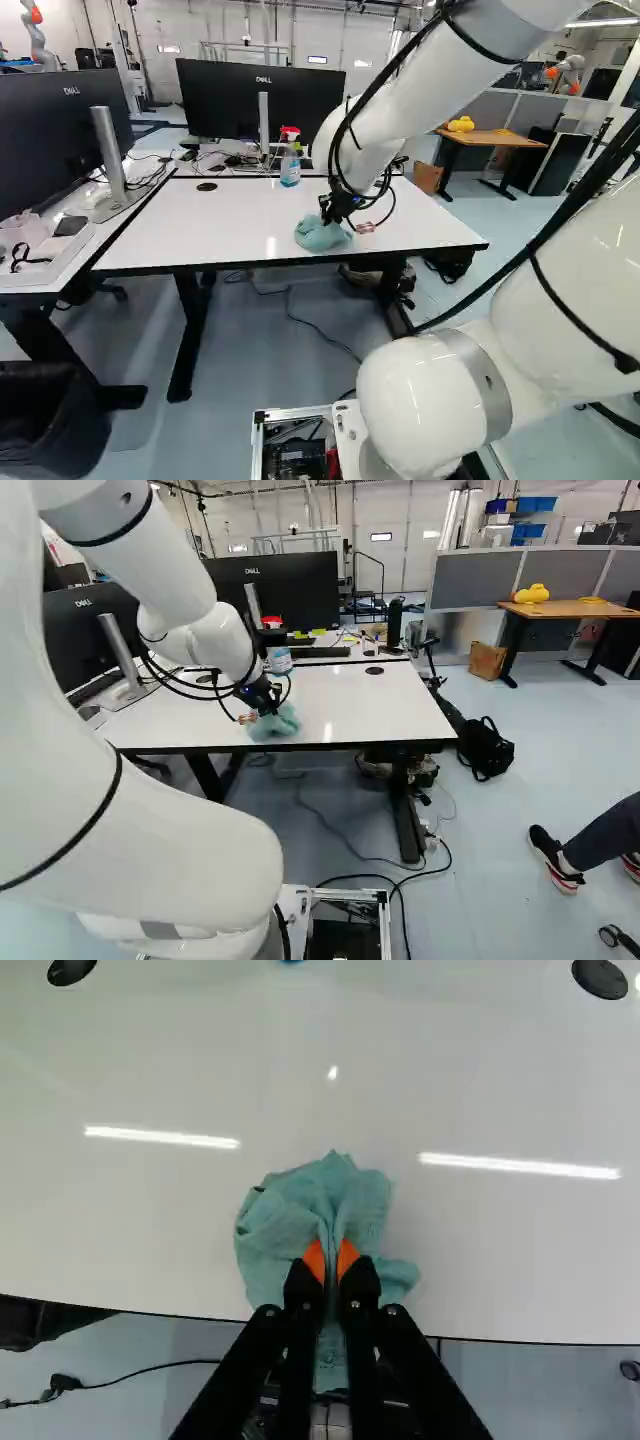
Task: Clean the table with the green towel
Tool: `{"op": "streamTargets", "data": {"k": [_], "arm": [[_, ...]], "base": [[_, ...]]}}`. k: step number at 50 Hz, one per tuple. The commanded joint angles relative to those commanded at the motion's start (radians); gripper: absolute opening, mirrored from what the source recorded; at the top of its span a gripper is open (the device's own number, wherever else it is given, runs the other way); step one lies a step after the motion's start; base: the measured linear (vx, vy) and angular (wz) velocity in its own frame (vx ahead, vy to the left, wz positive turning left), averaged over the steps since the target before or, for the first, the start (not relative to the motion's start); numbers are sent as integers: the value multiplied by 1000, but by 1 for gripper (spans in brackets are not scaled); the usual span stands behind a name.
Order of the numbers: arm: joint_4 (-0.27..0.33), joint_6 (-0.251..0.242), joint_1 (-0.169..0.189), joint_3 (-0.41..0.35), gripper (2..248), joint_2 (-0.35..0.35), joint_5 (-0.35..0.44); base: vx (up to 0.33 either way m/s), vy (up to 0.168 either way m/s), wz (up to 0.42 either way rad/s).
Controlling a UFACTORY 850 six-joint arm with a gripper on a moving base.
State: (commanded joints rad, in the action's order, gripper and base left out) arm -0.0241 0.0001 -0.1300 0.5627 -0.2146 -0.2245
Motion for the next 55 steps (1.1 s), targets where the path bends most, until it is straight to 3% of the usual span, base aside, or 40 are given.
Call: {"op": "streamTargets", "data": {"k": [37, 55], "arm": [[0, 0, 0, 0, 35, 0, -95], [0, 0, 0, 0, 35, 0, -96]], "base": [[0, 0, 0], [0, 0, 0]]}}
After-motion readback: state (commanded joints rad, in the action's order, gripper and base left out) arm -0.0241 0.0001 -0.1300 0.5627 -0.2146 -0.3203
